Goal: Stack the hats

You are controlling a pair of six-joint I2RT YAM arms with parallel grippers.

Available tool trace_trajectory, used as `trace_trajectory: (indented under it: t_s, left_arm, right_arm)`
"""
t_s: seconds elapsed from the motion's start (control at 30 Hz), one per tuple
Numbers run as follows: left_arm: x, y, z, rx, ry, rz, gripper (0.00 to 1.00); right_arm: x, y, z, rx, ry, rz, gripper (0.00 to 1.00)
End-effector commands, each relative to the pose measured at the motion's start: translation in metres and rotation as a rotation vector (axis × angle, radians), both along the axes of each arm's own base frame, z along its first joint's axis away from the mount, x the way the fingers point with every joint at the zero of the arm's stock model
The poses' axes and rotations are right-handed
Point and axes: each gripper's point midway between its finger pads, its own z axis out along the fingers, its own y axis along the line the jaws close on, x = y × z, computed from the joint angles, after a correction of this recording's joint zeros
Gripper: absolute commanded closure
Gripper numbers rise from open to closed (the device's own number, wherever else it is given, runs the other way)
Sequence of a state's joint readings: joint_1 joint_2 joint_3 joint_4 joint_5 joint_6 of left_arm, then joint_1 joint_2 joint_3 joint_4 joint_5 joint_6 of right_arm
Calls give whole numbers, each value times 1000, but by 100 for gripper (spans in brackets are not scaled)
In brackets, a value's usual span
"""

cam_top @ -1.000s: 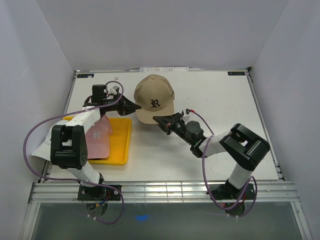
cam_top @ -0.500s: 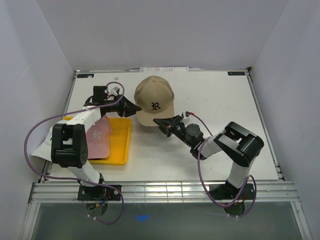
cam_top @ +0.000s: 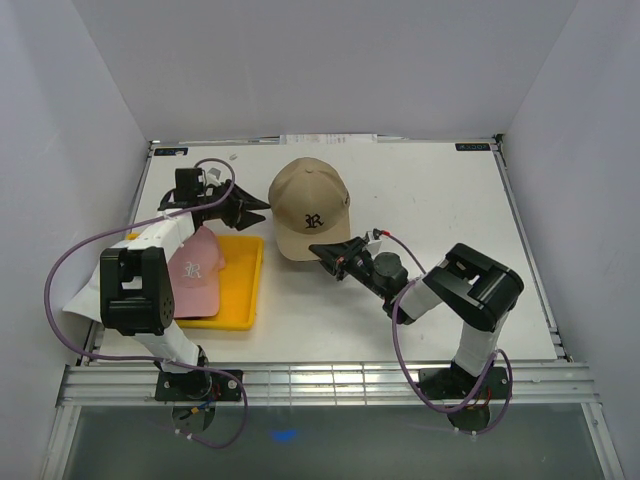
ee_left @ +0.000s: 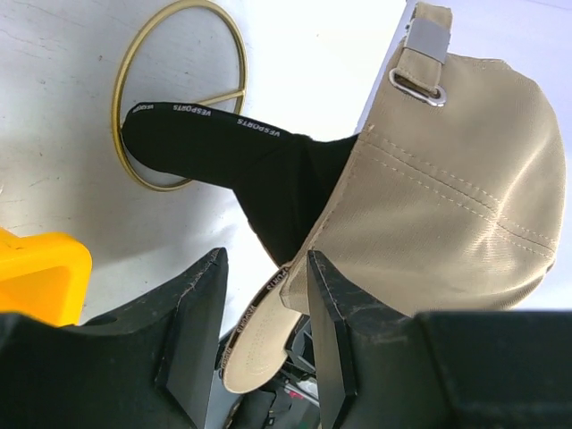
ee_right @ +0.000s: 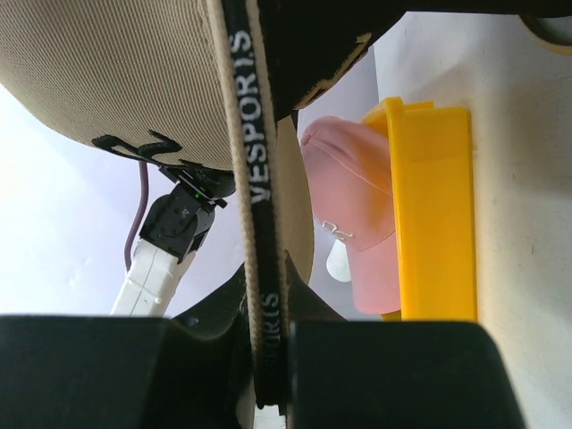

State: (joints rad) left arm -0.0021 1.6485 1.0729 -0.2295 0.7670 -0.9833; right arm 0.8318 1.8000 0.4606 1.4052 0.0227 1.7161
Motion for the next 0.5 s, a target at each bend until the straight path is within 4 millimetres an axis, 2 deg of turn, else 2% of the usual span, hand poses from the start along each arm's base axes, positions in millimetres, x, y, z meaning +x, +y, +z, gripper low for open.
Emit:
trace_trajectory:
  t_s: [0.0,0.47]
  left_arm:
    - [7,1,28,16,-91,-7,49]
    - [-2,4,70,58,-180,-22,48]
  right_arm:
    - [-8,7,-15,-37,10,41,92]
    - [5,21,-28,-101,23,41,92]
